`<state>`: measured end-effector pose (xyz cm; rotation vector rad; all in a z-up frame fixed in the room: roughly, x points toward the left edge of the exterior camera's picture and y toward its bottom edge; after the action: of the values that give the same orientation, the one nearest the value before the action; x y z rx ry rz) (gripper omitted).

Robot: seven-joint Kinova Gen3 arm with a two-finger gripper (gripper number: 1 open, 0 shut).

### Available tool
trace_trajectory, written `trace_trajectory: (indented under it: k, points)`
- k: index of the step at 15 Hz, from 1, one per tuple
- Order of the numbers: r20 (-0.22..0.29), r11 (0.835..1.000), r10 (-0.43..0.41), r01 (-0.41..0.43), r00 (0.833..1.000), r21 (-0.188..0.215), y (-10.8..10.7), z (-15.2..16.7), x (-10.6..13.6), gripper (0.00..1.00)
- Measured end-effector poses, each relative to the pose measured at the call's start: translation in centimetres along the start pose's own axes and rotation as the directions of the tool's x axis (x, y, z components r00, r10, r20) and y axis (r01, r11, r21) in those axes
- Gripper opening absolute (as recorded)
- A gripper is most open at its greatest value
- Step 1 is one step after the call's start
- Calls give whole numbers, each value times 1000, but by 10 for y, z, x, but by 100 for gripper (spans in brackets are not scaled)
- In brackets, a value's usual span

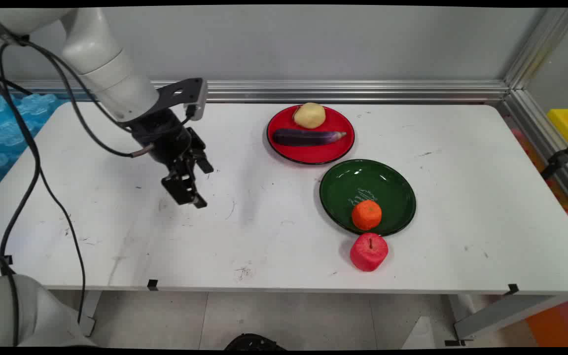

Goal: Pick up the eggplant from the red plate

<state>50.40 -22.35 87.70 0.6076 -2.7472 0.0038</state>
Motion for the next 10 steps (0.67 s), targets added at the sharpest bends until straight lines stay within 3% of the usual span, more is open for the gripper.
trace_trajectory:
  k: [10]
  points:
    - [-136, 992, -4, 21, 991, 122, -66, 41, 48, 100]
